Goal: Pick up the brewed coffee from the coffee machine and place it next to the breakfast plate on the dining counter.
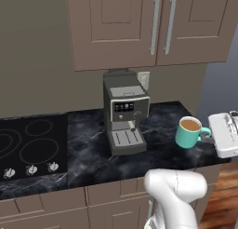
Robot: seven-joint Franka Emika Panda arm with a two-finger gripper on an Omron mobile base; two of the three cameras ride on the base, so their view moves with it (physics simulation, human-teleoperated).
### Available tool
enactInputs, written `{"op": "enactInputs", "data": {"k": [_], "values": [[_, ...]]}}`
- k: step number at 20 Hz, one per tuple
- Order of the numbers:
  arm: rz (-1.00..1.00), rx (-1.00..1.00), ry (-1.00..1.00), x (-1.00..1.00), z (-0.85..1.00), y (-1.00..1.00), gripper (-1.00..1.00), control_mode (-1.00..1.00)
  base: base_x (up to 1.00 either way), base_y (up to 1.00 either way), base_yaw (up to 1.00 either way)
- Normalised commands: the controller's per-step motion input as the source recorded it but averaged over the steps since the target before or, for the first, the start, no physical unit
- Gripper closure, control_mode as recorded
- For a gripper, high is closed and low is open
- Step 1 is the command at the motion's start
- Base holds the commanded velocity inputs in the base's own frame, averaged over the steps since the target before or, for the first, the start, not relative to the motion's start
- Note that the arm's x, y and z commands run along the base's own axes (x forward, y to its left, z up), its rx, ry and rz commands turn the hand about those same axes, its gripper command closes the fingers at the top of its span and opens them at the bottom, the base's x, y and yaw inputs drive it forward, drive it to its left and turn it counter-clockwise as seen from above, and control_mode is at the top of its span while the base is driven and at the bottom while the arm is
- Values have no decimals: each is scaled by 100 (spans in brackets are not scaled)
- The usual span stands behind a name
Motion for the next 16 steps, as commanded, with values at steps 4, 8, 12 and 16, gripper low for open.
{"op": "enactInputs", "data": {"k": [4, 8, 12, 16], "values": [[4, 0, 1, 3, 6, 0, 100, -100, 0, 0, 0], [0, 0, 2, 11, 0, 0, 100, -100, 0, 0, 0], [0, 0, 0, 1, 0, 0, 100, -100, 0, 0, 0], [0, 0, 0, -5, 0, 2, 100, -100, 0, 0, 0]]}}
